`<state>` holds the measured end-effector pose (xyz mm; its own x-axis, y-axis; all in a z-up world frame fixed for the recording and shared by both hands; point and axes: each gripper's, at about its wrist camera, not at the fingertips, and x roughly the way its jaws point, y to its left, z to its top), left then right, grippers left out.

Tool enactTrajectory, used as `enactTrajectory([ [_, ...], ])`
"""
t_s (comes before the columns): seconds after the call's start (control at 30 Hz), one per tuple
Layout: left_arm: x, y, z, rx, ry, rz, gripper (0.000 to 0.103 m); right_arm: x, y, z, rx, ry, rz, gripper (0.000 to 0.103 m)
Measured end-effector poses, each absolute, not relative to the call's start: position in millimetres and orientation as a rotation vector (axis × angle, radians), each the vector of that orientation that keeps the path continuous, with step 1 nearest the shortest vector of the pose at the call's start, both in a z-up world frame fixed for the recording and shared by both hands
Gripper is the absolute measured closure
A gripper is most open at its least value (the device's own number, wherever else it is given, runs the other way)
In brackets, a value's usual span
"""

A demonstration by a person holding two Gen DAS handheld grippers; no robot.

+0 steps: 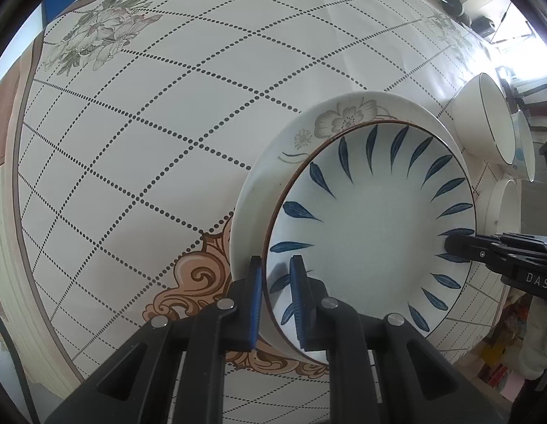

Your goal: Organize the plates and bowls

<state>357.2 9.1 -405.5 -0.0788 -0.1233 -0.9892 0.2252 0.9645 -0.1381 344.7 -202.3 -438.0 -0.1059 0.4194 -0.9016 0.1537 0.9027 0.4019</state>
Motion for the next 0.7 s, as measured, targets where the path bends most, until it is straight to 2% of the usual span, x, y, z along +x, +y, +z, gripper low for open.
enactTrajectory([
  [0.43,363,0,-405,0.087,1.654,-0.251,0.089,351,-197,-438,0.450,1.723,0.191,0.088],
  [0.53,364,2,-406,0.067,1.683,-0.235,0.089,355,-198,-441,0.499,1.747,0.186,0.083],
  [0.7,365,3,-402,0.066,1.687,-0.223,0.087,359,-196,-438,0.538,1.754,0.207,0.060],
])
